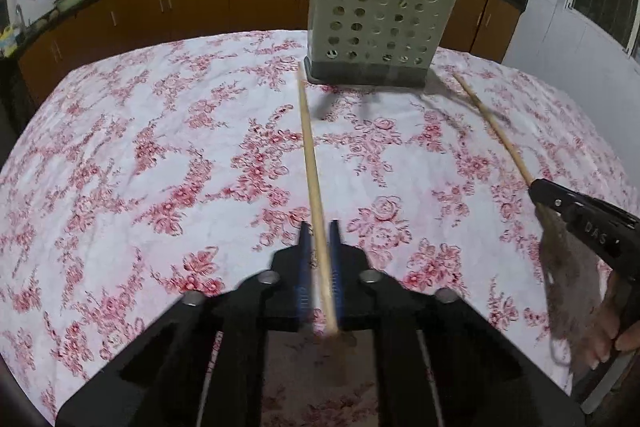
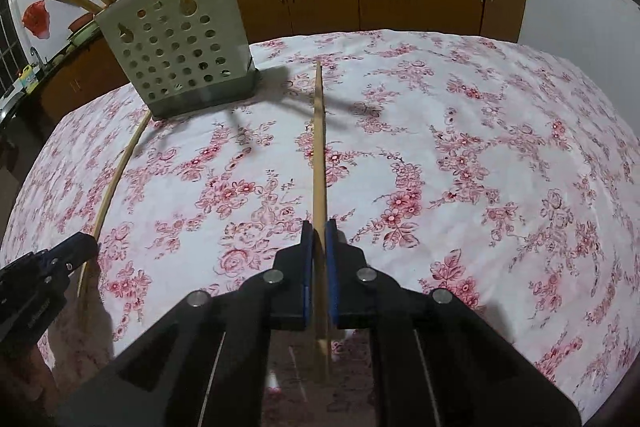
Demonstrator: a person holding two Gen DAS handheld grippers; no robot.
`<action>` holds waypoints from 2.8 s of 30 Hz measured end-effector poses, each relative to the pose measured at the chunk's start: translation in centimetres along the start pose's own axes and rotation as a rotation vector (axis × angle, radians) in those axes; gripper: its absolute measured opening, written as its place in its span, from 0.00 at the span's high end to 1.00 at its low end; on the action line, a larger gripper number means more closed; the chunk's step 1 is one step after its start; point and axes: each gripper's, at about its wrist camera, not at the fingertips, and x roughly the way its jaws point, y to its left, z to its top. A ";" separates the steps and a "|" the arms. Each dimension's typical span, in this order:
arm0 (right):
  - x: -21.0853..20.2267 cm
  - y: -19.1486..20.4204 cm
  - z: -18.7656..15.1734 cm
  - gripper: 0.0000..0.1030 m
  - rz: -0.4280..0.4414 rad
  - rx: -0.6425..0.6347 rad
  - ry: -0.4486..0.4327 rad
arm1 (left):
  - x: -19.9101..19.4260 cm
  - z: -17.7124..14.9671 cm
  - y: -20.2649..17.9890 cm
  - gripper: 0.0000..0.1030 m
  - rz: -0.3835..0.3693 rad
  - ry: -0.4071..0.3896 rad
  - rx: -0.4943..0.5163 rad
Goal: Organize utensils
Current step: 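Lower the left tool to the last chopstick and grasp it while the right tool grasps another, then lift the chopstick upright toward the green basket while the right tool carries its own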
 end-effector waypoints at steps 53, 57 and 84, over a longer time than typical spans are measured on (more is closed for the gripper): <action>1.4 -0.1 1.2 0.92 -0.046 -0.015 -0.022 | 1.2 2.4 6.5 0.92 0.005 -0.010 -0.119; 1.4 -0.1 1.2 0.92 -0.046 -0.015 -0.022 | 1.2 2.5 6.5 0.92 0.005 -0.010 -0.120; 0.1 -0.4 1.4 0.92 -0.018 -0.012 -0.037 | 0.0 1.5 6.0 0.93 0.036 0.002 -0.048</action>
